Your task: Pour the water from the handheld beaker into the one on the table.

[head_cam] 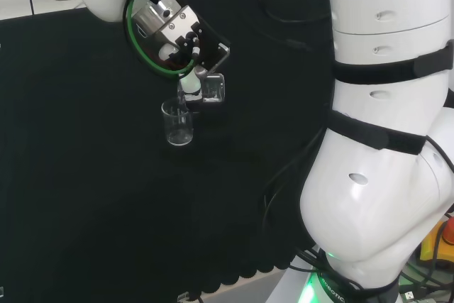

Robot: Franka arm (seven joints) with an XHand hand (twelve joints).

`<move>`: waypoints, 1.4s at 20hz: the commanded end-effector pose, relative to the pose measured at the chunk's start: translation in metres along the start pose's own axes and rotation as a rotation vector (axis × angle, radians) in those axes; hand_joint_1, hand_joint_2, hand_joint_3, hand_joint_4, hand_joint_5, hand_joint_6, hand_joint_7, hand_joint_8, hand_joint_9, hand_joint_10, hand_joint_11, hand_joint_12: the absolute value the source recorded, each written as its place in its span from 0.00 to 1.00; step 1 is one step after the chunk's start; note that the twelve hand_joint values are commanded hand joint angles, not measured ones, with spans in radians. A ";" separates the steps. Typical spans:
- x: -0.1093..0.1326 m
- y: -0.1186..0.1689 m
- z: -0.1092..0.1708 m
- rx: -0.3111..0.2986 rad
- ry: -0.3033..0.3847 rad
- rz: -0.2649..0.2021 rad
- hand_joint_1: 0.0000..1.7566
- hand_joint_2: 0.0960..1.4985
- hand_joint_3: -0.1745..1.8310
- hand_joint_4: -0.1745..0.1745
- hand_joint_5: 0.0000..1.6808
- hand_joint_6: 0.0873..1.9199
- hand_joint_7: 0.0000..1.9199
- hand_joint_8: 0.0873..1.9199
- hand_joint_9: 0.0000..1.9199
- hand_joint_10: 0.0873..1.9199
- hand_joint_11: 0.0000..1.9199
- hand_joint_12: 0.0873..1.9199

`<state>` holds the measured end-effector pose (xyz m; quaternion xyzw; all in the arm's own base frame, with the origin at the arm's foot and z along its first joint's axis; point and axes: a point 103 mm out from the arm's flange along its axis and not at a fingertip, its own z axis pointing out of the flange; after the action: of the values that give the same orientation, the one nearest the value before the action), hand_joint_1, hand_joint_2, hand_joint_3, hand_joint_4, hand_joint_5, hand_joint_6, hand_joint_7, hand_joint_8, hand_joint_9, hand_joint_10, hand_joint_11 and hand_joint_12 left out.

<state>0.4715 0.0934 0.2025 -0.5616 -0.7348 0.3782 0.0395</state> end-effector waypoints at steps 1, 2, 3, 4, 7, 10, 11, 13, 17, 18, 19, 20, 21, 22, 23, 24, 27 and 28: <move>0.001 0.000 -0.001 0.015 -0.012 0.002 0.74 0.37 0.48 0.00 0.70 0.42 0.65 0.41 0.81 0.34 0.65 0.44; 0.001 -0.001 -0.001 0.015 -0.012 0.002 0.74 0.37 0.48 0.00 0.70 0.42 0.65 0.41 0.81 0.34 0.65 0.44; 0.001 -0.001 -0.002 0.018 -0.015 0.002 0.74 0.37 0.48 0.00 0.70 0.42 0.65 0.41 0.81 0.34 0.65 0.44; 0.001 -0.001 -0.002 0.020 -0.015 0.002 0.74 0.37 0.48 0.00 0.70 0.42 0.65 0.41 0.81 0.34 0.65 0.44; 0.001 -0.002 -0.004 0.031 -0.015 0.001 0.74 0.37 0.48 0.00 0.70 0.42 0.65 0.41 0.81 0.34 0.65 0.44; 0.002 -0.003 -0.006 0.031 -0.014 0.000 0.74 0.37 0.48 0.00 0.70 0.42 0.65 0.41 0.81 0.34 0.65 0.44; 0.002 -0.004 -0.008 0.030 -0.014 0.000 0.74 0.37 0.48 0.00 0.70 0.42 0.65 0.41 0.81 0.34 0.65 0.44; 0.004 -0.004 -0.010 0.034 -0.024 0.004 0.74 0.37 0.48 0.00 0.70 0.42 0.65 0.41 0.81 0.34 0.65 0.44; 0.003 -0.005 -0.012 0.042 -0.026 0.005 0.74 0.37 0.48 0.00 0.70 0.42 0.65 0.41 0.81 0.35 0.65 0.44; 0.003 -0.006 -0.014 0.044 -0.029 0.006 0.74 0.37 0.48 0.00 0.70 0.42 0.65 0.41 0.81 0.35 0.65 0.44; 0.004 -0.006 -0.015 0.046 -0.030 0.006 0.74 0.37 0.48 0.00 0.70 0.42 0.65 0.41 0.81 0.35 0.65 0.44; 0.005 -0.007 -0.016 0.047 -0.033 0.006 0.74 0.37 0.48 0.00 0.70 0.43 0.65 0.41 0.81 0.35 0.65 0.44; 0.005 -0.007 -0.016 0.053 -0.036 0.005 0.74 0.37 0.48 0.00 0.70 0.43 0.65 0.41 0.81 0.35 0.65 0.44; 0.005 -0.007 -0.017 0.059 -0.037 0.002 0.74 0.37 0.48 0.00 0.70 0.43 0.65 0.41 0.81 0.35 0.65 0.44; 0.006 -0.007 -0.017 0.066 -0.039 0.001 0.74 0.37 0.48 0.00 0.70 0.43 0.65 0.41 0.81 0.35 0.65 0.44; 0.006 -0.007 -0.017 0.067 -0.041 0.001 0.74 0.37 0.48 0.00 0.70 0.43 0.65 0.41 0.81 0.35 0.65 0.44; 0.007 -0.008 -0.020 0.075 -0.052 0.001 0.74 0.37 0.48 0.00 0.70 0.43 0.65 0.41 0.81 0.35 0.65 0.44; 0.007 -0.008 -0.020 0.077 -0.052 0.001 0.74 0.37 0.48 0.00 0.70 0.43 0.65 0.41 0.81 0.35 0.65 0.44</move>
<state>0.4723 0.1074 0.2180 -0.5519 -0.7215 0.4159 0.0423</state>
